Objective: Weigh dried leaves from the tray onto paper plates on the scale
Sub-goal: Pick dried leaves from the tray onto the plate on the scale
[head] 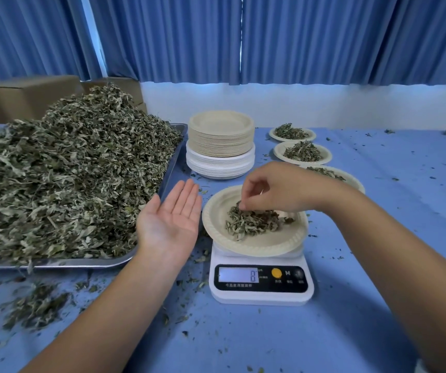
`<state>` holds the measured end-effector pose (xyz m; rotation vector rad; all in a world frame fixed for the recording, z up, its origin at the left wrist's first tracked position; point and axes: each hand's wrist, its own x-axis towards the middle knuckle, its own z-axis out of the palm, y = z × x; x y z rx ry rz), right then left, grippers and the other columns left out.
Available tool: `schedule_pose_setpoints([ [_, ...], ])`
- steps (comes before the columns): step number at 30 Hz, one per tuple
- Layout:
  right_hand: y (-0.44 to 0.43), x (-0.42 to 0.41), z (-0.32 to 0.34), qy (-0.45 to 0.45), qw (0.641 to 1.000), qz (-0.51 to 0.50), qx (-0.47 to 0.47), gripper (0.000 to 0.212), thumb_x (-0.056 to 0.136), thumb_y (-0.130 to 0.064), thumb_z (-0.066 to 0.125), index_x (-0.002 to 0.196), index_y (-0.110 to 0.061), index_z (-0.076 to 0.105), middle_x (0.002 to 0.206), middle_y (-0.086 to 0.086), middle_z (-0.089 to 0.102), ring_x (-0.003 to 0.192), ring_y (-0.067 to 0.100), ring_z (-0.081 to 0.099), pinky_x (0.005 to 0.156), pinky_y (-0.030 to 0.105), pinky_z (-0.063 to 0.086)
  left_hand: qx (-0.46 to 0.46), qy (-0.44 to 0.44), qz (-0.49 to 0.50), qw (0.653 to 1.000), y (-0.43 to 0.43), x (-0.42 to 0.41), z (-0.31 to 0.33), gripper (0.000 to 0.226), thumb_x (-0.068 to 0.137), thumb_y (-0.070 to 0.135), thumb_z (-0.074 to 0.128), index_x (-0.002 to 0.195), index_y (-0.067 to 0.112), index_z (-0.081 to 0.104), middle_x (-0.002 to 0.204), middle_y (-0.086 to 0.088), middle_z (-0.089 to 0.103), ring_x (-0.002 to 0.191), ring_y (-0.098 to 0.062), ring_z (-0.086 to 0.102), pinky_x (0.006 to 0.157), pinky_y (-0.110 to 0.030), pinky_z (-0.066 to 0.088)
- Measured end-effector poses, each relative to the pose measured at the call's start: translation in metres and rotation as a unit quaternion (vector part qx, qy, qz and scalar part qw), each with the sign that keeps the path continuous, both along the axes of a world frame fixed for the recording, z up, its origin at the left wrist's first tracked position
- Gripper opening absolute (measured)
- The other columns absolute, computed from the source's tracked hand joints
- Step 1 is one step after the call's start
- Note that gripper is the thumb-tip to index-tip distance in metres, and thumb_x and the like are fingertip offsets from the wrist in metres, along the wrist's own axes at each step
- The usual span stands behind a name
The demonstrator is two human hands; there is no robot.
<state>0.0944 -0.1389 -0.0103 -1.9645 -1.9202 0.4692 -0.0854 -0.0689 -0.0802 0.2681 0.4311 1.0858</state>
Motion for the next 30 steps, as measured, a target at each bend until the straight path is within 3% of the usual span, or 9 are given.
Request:
schedule_pose_setpoints([
  [5,0.001,-0.001,0.001,0.028,0.999,-0.021,0.031,0.009,0.086,-0.035,0.067,0.088,-0.027,0.069,0.087,-0.008,0.069,0.084,0.010,0.064,0.078,0.029,0.052,0.002,0.006,-0.002,1.000,0.000,0.000,0.000,0.049,0.103,0.033,0.028,0.119,-0.005,0.055,0.120,-0.020,0.063,0.116,-0.031,0.057,0.100,-0.039,0.044],
  [11,0.012,-0.019,-0.001,0.039,0.993,-0.019,0.107,0.007,0.087,-0.026,0.066,0.089,-0.022,0.071,0.086,-0.006,0.069,0.071,0.003,0.057,0.066,0.016,0.045,-0.016,0.053,-0.003,0.998,0.002,0.002,-0.005,0.047,0.104,0.029,0.025,0.115,-0.004,0.056,0.125,-0.017,0.059,0.122,-0.028,0.053,0.098,-0.037,0.043],
  [18,0.066,-0.080,0.007,-0.029,0.987,0.138,0.081,0.014,0.088,-0.011,0.064,0.099,-0.008,0.072,0.097,0.000,0.072,0.090,0.010,0.065,0.084,0.023,0.049,-0.050,0.084,-0.009,0.995,0.006,0.005,-0.009,0.048,0.105,0.028,0.022,0.132,-0.005,0.045,0.138,-0.019,0.049,0.131,-0.029,0.044,0.109,-0.038,0.036],
  [21,0.097,-0.108,0.008,-0.082,0.976,0.190,0.075,0.028,0.086,-0.016,0.069,0.113,-0.008,0.067,0.110,0.004,0.069,0.100,0.015,0.064,0.088,0.027,0.048,-0.062,0.078,-0.008,0.995,0.005,0.004,-0.008,0.048,0.105,0.028,0.023,0.129,-0.004,0.049,0.135,-0.019,0.052,0.128,-0.028,0.048,0.102,-0.036,0.040],
  [24,0.122,-0.132,0.002,-0.143,0.961,0.229,0.056,0.058,0.082,-0.031,0.074,0.135,-0.016,0.053,0.132,0.004,0.058,0.117,0.015,0.055,0.095,0.024,0.043,-0.077,0.070,-0.004,0.995,0.004,0.003,-0.005,0.045,0.105,0.027,0.025,0.118,-0.004,0.054,0.132,-0.019,0.055,0.124,-0.027,0.051,0.095,-0.036,0.044],
  [27,0.139,-0.148,-0.014,-0.224,0.937,0.268,-0.009,0.081,0.079,-0.037,0.076,0.148,-0.021,0.035,0.152,0.002,0.038,0.135,0.019,0.039,0.106,0.025,0.033,-0.083,0.049,0.008,0.995,0.003,0.004,-0.003,0.039,0.104,0.024,0.030,0.124,-0.002,0.050,0.133,-0.015,0.052,0.130,-0.027,0.045,0.101,-0.038,0.040],
  [29,0.144,-0.153,-0.025,-0.226,0.937,0.266,-0.029,0.083,0.078,-0.036,0.078,0.147,-0.020,0.036,0.149,0.004,0.041,0.133,0.021,0.041,0.102,0.025,0.034,-0.094,0.029,0.024,0.995,0.003,0.005,-0.003,0.035,0.103,0.020,0.030,0.125,0.001,0.050,0.114,-0.008,0.057,0.127,-0.025,0.048,0.106,-0.039,0.038],
  [30,0.146,-0.154,-0.029,-0.216,0.940,0.262,-0.024,0.079,0.078,-0.034,0.078,0.145,-0.019,0.039,0.145,0.005,0.046,0.129,0.021,0.045,0.099,0.026,0.036,-0.099,0.024,0.028,0.994,0.003,0.005,-0.002,0.031,0.102,0.019,0.030,0.116,0.004,0.054,0.104,-0.005,0.059,0.120,-0.024,0.052,0.106,-0.039,0.039],
])
